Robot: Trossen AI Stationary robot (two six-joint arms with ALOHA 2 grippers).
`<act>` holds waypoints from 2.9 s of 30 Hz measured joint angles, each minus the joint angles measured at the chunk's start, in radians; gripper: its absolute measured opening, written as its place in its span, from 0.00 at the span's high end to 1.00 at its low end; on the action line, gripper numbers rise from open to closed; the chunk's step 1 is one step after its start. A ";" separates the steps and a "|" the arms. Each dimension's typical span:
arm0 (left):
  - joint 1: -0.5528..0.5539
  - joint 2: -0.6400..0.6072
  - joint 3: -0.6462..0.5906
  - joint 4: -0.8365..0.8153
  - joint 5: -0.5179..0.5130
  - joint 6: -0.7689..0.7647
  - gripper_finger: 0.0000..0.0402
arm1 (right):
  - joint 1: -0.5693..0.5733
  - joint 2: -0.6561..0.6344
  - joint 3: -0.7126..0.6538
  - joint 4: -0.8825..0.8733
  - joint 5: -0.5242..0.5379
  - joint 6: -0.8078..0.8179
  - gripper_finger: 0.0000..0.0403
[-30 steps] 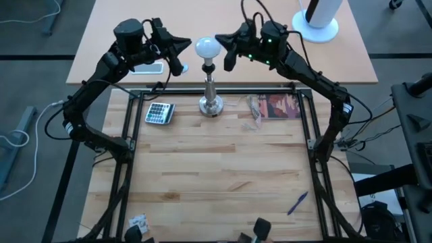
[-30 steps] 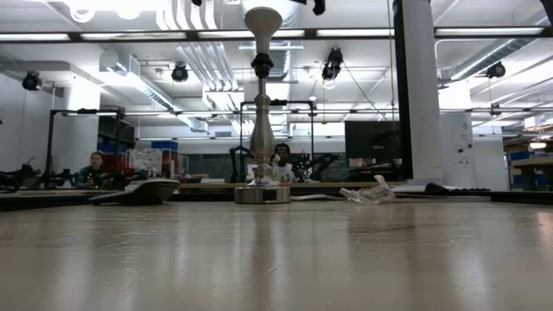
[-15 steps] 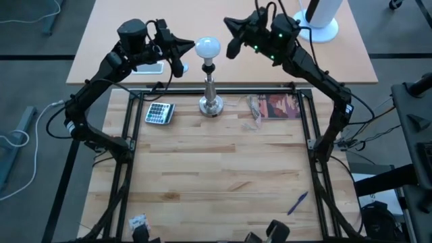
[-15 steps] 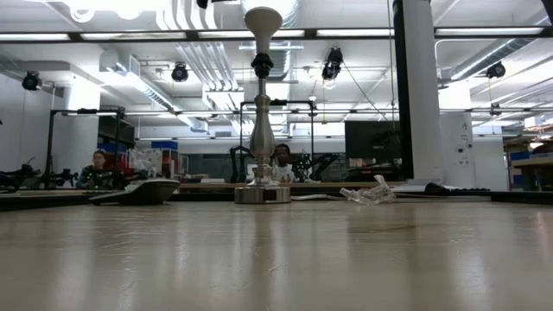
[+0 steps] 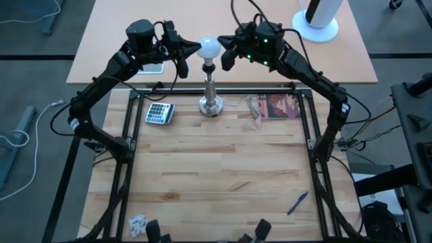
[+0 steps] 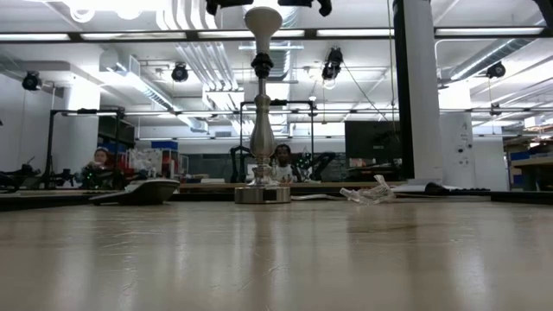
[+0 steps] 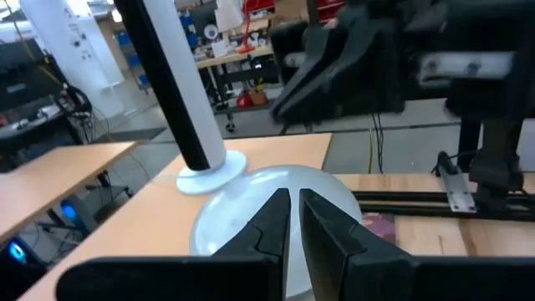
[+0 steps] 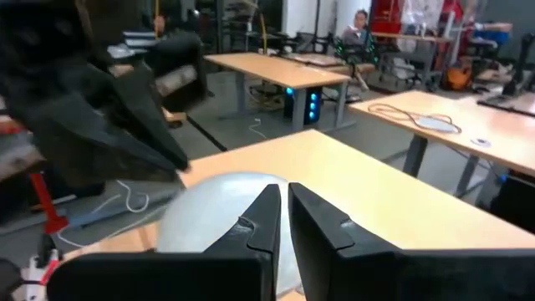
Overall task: Screw lightbulb
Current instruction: Insert the lightbulb into the table lamp
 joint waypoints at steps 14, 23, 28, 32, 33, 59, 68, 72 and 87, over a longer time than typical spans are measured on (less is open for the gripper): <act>0.001 0.024 -0.004 -0.015 -0.005 0.024 0.95 | -0.001 0.033 -0.003 -0.003 -0.003 0.026 1.00; 0.004 0.027 -0.004 -0.017 -0.009 0.026 0.95 | -0.001 0.033 -0.011 -0.011 -0.031 0.059 1.00; 0.004 0.027 -0.004 -0.020 -0.028 0.027 0.95 | 0.000 0.035 -0.011 -0.011 -0.046 0.079 1.00; 0.004 0.029 -0.004 -0.022 -0.031 0.028 0.95 | 0.002 0.035 -0.012 -0.014 -0.048 0.092 1.00; 0.004 0.030 -0.004 -0.021 -0.033 0.028 0.95 | 0.002 0.035 -0.012 -0.014 -0.049 0.099 1.00; 0.030 0.034 -0.005 0.001 -0.075 0.037 0.95 | 0.025 0.037 -0.008 -0.022 -0.121 0.202 1.00; 0.037 0.034 -0.006 0.004 -0.064 0.063 0.95 | 0.033 0.037 -0.008 -0.022 -0.110 0.209 1.00; 0.037 0.032 -0.007 0.015 -0.061 0.063 0.95 | 0.033 0.026 -0.009 -0.029 -0.093 0.194 1.00; 0.039 -0.004 -0.007 0.007 -0.064 0.063 0.95 | 0.030 -0.011 -0.011 -0.032 -0.040 0.136 1.00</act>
